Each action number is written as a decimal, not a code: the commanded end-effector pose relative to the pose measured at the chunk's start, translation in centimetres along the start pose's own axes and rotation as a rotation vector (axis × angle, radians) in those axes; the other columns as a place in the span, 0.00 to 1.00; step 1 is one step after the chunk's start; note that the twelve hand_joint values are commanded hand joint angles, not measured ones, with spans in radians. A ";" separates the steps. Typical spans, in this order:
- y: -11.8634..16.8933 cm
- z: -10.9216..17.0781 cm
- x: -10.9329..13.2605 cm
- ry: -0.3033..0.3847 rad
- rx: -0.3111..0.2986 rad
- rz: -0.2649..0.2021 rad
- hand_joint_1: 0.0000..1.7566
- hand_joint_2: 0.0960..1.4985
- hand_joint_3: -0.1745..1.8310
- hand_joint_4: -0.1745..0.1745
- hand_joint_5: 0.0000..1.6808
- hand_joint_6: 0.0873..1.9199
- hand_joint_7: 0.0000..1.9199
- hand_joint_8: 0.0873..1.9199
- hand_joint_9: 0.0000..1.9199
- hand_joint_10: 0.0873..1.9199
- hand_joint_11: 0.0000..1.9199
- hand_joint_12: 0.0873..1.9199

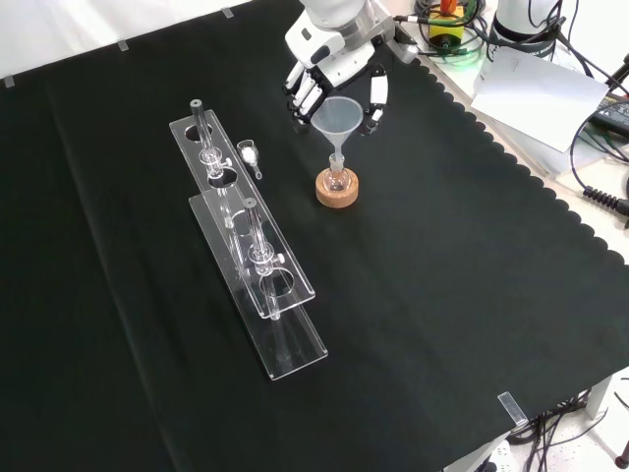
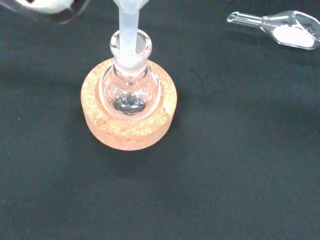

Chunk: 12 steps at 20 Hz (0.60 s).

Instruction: Place the funnel on the round-bottom flask.

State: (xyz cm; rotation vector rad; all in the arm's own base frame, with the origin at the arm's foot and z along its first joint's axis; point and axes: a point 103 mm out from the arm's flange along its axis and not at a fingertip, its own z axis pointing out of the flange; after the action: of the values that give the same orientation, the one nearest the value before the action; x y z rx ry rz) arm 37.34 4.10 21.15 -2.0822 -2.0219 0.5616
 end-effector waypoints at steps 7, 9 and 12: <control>0.5 0.8 0.0 0.008 0.000 -0.001 0.45 0.47 0.40 0.41 0.35 0.35 0.25 0.32 0.46 0.22 0.25 0.67; 0.6 0.9 -0.1 0.004 -0.001 -0.002 0.45 0.47 0.40 0.41 0.35 0.35 0.25 0.32 0.46 0.22 0.25 0.67; 0.6 1.0 -0.2 -0.002 -0.001 -0.005 0.45 0.47 0.40 0.41 0.35 0.35 0.25 0.32 0.46 0.22 0.25 0.67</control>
State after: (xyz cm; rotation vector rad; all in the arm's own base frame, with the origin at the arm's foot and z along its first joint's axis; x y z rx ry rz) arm 37.54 3.85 20.14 -2.0787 -2.0243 0.5580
